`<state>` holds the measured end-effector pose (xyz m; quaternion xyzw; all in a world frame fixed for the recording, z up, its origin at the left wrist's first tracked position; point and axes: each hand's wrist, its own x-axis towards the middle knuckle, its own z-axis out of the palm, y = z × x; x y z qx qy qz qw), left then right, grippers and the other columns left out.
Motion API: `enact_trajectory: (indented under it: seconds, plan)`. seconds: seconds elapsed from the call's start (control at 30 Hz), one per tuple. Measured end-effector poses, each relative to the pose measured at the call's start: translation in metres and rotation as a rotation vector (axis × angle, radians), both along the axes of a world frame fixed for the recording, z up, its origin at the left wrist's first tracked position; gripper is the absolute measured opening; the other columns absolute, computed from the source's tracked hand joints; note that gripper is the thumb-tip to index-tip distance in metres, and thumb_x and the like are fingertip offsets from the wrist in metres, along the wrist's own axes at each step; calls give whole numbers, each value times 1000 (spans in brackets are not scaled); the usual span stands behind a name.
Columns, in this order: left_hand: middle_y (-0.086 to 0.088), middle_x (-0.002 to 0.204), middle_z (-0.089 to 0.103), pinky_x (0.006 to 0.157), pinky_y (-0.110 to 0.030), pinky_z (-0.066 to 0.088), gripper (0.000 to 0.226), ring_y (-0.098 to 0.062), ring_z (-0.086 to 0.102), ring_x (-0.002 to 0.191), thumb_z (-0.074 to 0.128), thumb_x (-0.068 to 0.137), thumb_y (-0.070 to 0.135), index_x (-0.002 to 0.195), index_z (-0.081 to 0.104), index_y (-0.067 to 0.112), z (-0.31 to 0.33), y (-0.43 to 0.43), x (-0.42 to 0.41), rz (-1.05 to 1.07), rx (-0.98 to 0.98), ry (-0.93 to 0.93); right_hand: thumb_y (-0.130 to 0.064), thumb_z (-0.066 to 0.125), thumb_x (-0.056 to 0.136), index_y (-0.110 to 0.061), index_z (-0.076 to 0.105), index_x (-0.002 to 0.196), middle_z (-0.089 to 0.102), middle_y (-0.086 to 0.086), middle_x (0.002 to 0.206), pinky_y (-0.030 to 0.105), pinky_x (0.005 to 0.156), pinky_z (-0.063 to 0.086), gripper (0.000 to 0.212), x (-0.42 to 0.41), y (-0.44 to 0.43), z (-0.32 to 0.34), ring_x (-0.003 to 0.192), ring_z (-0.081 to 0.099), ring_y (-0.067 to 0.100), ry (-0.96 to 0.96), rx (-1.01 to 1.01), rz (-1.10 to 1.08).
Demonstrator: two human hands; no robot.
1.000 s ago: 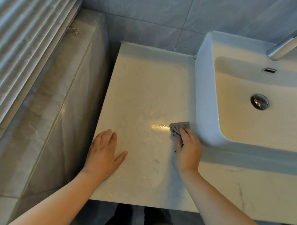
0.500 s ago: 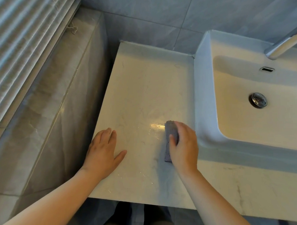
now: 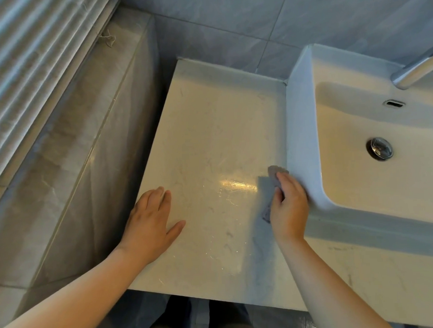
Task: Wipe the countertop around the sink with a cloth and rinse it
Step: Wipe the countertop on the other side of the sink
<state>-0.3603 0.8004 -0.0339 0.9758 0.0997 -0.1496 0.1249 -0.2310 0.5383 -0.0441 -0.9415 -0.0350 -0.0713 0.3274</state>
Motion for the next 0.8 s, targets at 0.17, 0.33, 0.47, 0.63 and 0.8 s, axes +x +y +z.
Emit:
enact_trajectory:
  seconds: [0.17, 0.33, 0.47, 0.63, 0.8]
  plan:
    - [-9, 156, 11, 117, -37, 14, 82, -25, 8, 142, 30, 89, 62, 150, 13, 9, 0, 1, 0, -6, 5, 2, -8, 44, 98, -5, 49, 136, 45, 7, 145, 27, 113, 24, 39, 7, 15, -29, 137, 36, 24, 73, -53, -66]
    - [-8, 157, 10, 116, -36, 12, 79, -24, 8, 142, 30, 90, 59, 150, 14, 9, -1, 3, -2, -12, -9, -16, -15, 42, 99, -8, 50, 136, 43, 6, 147, 21, 113, 19, 39, 4, 34, -35, 139, 33, 20, 69, 6, 69]
    - [-6, 156, 13, 116, -33, 13, 75, -21, 10, 142, 34, 92, 56, 149, 19, 10, 2, 6, -1, 1, -63, -39, -11, 43, 97, -11, 54, 133, 48, 3, 143, 13, 113, 16, 38, -18, 51, -34, 137, 36, 15, 59, 26, 243]
    - [-5, 150, 28, 114, -29, 19, 68, -18, 22, 137, 37, 92, 53, 144, 32, 9, 8, 9, -16, 34, -170, -106, -4, 49, 93, -14, 63, 123, 55, -5, 132, 19, 113, 26, 35, -56, 64, -24, 127, 44, 5, 108, 153, 448]
    - [-1, 149, 29, 111, -24, 16, 63, -15, 22, 137, 43, 94, 45, 145, 31, 11, 11, 7, -44, 119, -195, -119, -4, 53, 94, -27, 65, 122, 72, 13, 105, 35, 88, 53, 38, -55, 58, 18, 90, 63, 9, 313, 448, 387]
